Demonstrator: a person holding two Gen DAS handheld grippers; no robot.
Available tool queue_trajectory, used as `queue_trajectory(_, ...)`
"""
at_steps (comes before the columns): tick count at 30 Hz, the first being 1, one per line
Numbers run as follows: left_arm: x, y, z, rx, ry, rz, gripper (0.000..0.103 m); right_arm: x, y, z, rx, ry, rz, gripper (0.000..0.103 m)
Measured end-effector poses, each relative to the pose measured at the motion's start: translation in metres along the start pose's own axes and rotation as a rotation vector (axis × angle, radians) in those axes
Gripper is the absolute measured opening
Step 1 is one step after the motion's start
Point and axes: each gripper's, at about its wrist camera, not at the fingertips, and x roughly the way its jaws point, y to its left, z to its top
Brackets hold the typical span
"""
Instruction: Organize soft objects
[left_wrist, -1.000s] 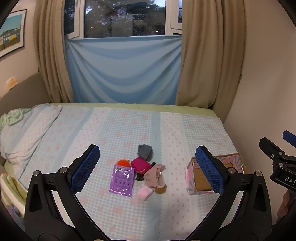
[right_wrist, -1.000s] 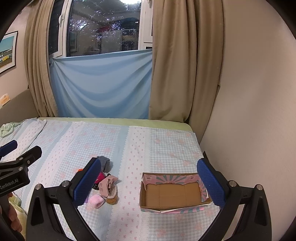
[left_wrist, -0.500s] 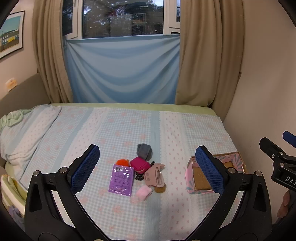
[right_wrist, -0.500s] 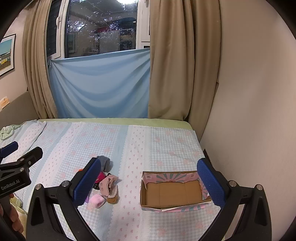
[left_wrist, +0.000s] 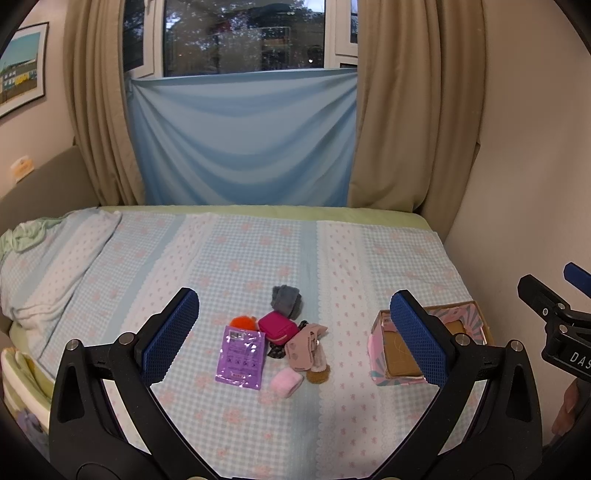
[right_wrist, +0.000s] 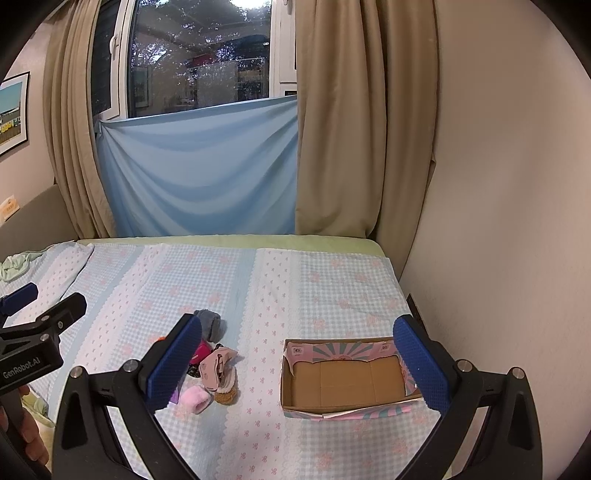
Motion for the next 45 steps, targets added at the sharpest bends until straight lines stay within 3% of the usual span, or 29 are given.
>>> queue_trajectory(5, -0.004, 0.003, -0.005, -0.012, 0.003, -0.001, 0.103, 0.0, 0.0, -0.002, -0.011, -0.004, 0.004, 0.103)
queue_trajectory(13, 0.002, 0.024, -0.033, 0.001, 0.096, 0.089, 0.103, 0.031, 0.016, -0.023, -0.024, 0.051, 0.073, 0.103)
queue_trajectory(22, 0.052, 0.073, -0.056, -0.03, 0.206, 0.021, 0.103, 0.073, 0.057, -0.048, 0.008, 0.164, 0.104, 0.103)
queue_trajectory(30, 0.134, 0.12, -0.083, 0.006, 0.301, -0.066, 0.103, 0.141, 0.107, -0.075, -0.021, 0.218, 0.119, 0.103)
queue_trajectory(36, 0.223, 0.141, -0.126, 0.006, 0.379, -0.125, 0.103, 0.21, 0.135, -0.103, -0.071, 0.254, 0.153, 0.103)
queue_trajectory(45, 0.333, 0.142, -0.205, 0.022, 0.422, -0.082, 0.103, 0.309, 0.166, -0.161, -0.175, 0.341, 0.221, 0.103)
